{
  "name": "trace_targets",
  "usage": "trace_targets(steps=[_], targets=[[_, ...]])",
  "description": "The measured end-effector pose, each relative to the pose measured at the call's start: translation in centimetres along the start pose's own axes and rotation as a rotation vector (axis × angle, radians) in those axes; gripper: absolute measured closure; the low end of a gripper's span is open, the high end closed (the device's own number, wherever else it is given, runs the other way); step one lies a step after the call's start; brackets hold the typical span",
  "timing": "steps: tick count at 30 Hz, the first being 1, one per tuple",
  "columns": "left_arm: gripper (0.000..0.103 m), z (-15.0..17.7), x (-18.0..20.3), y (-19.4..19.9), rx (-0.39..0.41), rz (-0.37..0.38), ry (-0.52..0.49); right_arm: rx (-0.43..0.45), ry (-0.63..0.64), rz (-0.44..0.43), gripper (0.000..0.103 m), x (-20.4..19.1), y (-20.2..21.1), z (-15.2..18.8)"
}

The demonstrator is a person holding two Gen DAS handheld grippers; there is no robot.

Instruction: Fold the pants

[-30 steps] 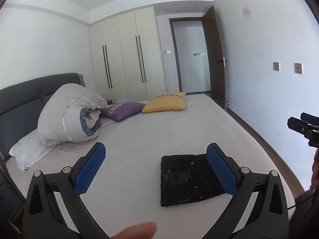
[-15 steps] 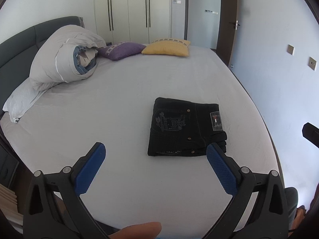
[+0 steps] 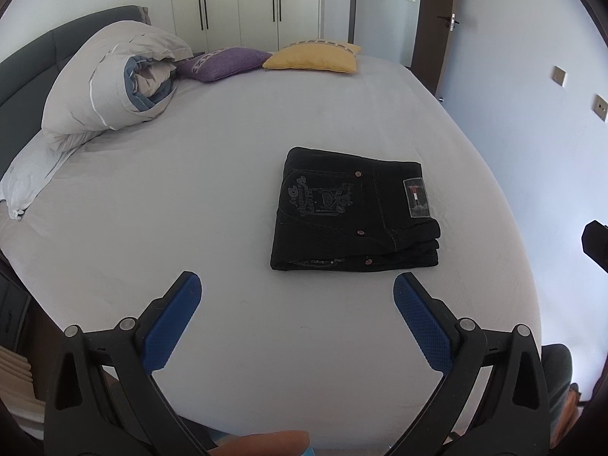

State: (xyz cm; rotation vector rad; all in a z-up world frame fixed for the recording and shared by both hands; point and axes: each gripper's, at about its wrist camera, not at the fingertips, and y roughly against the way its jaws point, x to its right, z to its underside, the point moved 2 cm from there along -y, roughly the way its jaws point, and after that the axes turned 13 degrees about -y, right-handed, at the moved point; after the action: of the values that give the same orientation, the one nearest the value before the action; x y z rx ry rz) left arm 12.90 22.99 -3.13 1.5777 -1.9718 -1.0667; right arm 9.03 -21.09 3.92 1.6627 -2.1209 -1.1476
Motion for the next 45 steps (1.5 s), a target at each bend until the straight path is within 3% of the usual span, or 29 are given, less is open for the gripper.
trace_targets(steps=[45], targets=[[0.000, 0.2, 0.4, 0.1, -0.008, -0.013, 0.008, -0.030, 0.010, -0.008, 0.000, -0.1, -0.7, 1.0]])
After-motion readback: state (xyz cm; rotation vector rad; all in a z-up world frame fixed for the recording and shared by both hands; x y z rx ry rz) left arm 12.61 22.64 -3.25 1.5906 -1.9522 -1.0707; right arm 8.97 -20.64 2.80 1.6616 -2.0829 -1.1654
